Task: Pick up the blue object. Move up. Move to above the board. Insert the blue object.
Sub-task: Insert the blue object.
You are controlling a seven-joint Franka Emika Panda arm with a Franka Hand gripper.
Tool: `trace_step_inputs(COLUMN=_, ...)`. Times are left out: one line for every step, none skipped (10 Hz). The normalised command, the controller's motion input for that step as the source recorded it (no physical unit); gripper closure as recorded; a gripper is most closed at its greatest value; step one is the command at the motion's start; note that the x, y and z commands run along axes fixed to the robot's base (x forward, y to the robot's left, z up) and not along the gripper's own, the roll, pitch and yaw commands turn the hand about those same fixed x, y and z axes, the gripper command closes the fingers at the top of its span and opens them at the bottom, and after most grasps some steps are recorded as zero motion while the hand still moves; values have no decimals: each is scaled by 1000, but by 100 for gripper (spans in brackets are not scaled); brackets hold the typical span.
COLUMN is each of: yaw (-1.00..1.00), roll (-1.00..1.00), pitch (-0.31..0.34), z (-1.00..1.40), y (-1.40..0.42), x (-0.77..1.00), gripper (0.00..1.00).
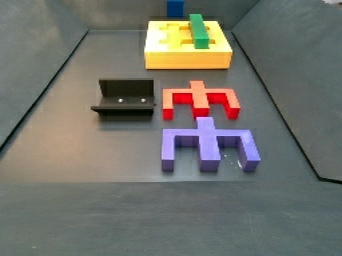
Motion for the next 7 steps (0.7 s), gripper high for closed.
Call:
trace_step_inputs(yaw=0, roll=121, pitch=10, z=-491, y=-66, x=54, gripper=100)
trace_step_inputs(yaw=0, roll=119, pitch=0, z=-520, y=-97, x=0, gripper=100)
trace_step_inputs(yaw=246, roll=199, pitch=0, z=-400, y=-320, x=0, gripper=100)
trace_step_inputs(yaw=343, roll=214, pitch=0, z=-431, y=-311, x=131, gripper=100)
trace_step_inputs(yaw=300, roll=200, pitch=0, z=-554, y=-246, x=189, gripper=100)
trace_step_inputs(yaw=251, roll=219, pitch=0, z=-554, y=-131, x=263, gripper=100)
trace_step_inputs(yaw=60, roll=219, pitch=30, z=-500, y=0, x=300, gripper=100)
